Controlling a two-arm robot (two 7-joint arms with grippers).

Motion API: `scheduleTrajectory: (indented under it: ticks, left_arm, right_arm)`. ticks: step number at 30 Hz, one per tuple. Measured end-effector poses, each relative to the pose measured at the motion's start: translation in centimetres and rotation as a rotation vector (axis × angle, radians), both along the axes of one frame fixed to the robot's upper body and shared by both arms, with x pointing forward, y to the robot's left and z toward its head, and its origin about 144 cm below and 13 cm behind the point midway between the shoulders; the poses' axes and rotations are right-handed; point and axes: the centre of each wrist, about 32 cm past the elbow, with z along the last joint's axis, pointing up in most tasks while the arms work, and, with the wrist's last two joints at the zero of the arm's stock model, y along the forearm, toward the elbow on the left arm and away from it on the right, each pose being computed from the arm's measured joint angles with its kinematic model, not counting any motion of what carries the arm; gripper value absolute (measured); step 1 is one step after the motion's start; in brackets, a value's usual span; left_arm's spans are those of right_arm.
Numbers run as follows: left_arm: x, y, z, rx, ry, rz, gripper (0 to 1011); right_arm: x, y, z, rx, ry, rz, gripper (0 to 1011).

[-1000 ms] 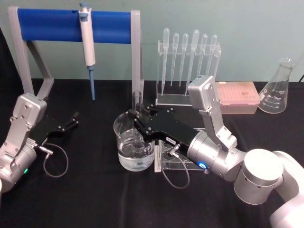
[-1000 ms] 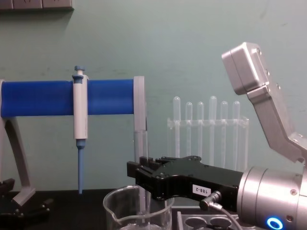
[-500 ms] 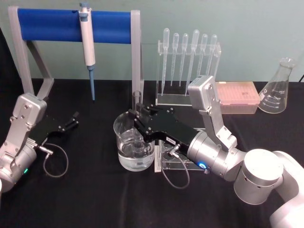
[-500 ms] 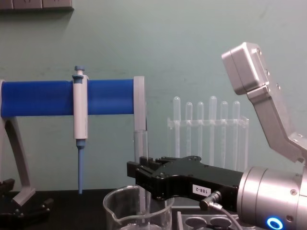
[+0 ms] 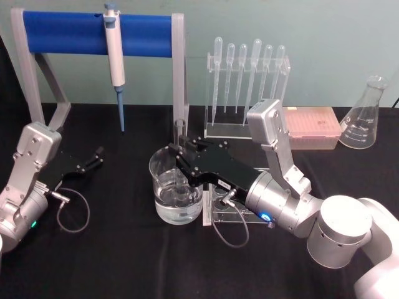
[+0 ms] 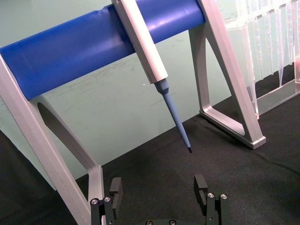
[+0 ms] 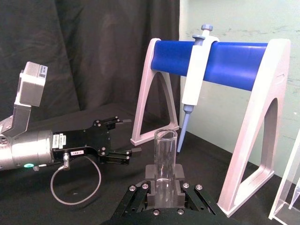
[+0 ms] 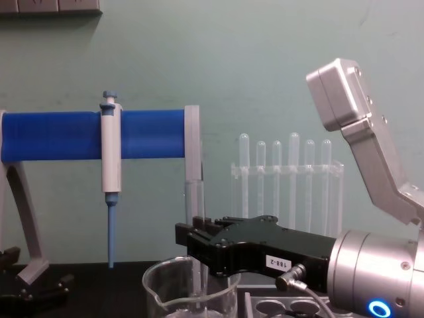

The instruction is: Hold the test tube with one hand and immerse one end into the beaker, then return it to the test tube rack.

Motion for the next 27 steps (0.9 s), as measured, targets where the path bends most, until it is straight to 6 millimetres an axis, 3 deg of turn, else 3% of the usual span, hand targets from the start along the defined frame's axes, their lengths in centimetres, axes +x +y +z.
scheduleTrajectory:
  ticks: [27]
  left_arm:
    - [0.00,0.00,0.00,0.000,0.000,0.000,1000]
  right_arm:
    - [0.00,0.00,0.00,0.000,0.000,0.000,224]
